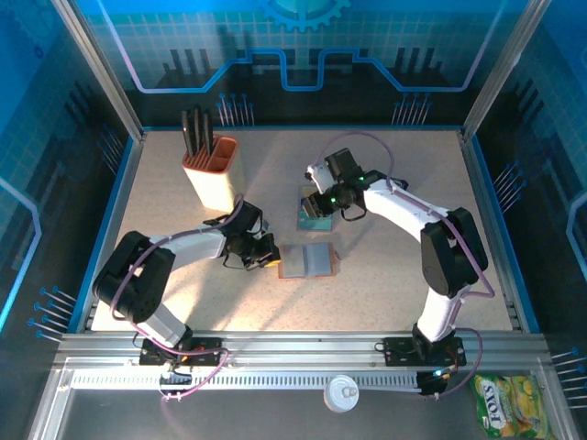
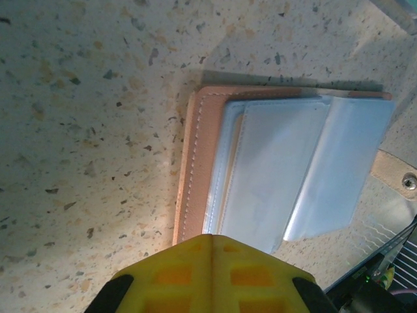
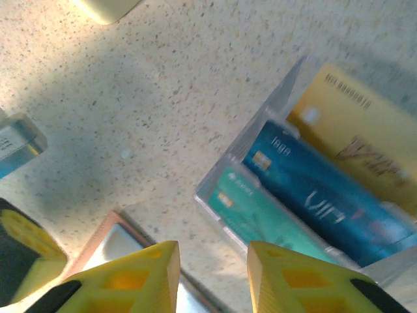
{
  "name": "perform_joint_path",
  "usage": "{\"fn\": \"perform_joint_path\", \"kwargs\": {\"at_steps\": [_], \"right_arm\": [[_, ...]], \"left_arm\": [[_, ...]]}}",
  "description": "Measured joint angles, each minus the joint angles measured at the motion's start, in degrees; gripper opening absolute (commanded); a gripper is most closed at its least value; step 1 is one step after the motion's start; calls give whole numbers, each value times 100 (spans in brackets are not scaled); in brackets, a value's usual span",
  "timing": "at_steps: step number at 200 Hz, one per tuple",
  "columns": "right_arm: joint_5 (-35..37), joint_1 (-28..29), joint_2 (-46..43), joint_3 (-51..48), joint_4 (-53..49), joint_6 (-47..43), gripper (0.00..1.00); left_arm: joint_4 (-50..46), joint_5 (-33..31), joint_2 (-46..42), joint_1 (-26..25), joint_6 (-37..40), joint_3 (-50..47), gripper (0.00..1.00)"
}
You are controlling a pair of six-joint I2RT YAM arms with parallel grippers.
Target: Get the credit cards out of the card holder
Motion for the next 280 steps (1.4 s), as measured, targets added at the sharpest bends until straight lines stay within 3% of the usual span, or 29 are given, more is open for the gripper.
{"fn": "perform_joint_path", "kwargs": {"at_steps": [64, 132, 187, 280], "right_arm": [[-363, 337, -245, -885, 627, 1729, 33], [-837, 743, -249, -1460, 879, 2914, 36], [-1058, 868, -249, -1574, 896, 3259, 50], [-1224, 994, 15, -1556, 892, 3342, 44]], "left_arm": [[138, 79, 157, 0, 7, -13, 1], [162, 162, 358, 4, 74, -46, 0], [160, 140, 313, 37, 140, -94, 0], [138, 140, 297, 74, 181, -116, 0]]}}
